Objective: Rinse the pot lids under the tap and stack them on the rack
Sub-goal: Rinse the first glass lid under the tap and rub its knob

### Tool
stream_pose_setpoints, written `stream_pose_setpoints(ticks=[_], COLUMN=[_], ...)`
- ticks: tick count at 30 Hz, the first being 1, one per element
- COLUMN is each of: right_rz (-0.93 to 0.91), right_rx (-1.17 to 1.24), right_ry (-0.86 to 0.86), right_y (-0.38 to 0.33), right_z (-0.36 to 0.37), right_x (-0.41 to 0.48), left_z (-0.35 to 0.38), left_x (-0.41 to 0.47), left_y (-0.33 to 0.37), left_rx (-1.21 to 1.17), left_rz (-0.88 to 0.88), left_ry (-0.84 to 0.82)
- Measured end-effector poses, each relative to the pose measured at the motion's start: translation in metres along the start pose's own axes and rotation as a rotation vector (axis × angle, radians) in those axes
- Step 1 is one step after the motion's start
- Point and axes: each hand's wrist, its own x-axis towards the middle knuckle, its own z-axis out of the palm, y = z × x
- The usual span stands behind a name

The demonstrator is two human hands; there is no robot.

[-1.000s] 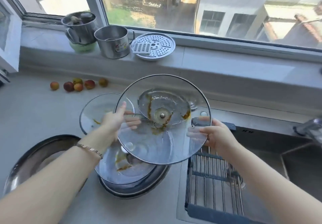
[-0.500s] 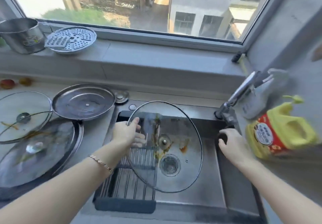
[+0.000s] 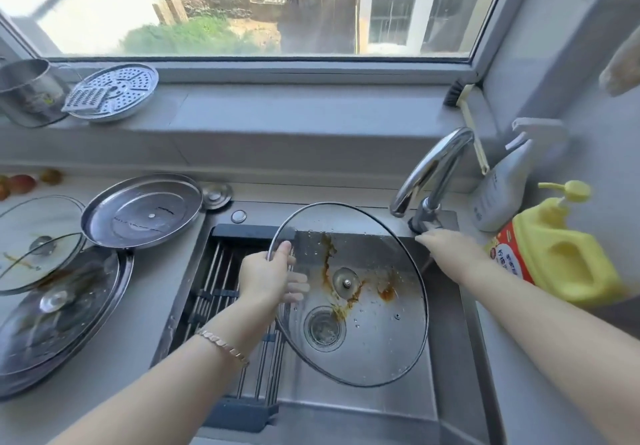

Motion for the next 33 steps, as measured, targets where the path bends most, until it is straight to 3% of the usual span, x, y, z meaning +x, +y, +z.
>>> stream_pose_setpoints(ticks=[4,6,9,23,30,33], right_rz=[0.019,0.048,-0.055,-0.115,-0.081,0.047], right_rx=[-0.123,-0.062,0.011,0.062,0.051,0.092], right_ry=[-0.033,-0.028,0.157,0.182,0.217,0.286], right_y=[-0.006,-0.005,0.0,0.009,0.011,-0.002], right_z=[0.002,0.002,0.01,0.03,0.032,0.02], right_x=[0.0,-0.001,0.004,-0.001,-0.003,-0.008], left_z=[0.009,0.014,0.02,0.032,0.033,0.035], left_x=[0.012,0.018,0.023,0.027,0.023,0.022], left_y=[0.004,0.005,0.006,0.008,0.009,0.009], left_rx=[-0.011,-0.023,-0.039,-0.043,-0.041,-0.039], left_rz=[-0.022,-0.043,-0.057,-0.041,-0.029,-0.016], left_ry=[0.002,-0.001,-0.008,-0.034,-0.033,-0.037])
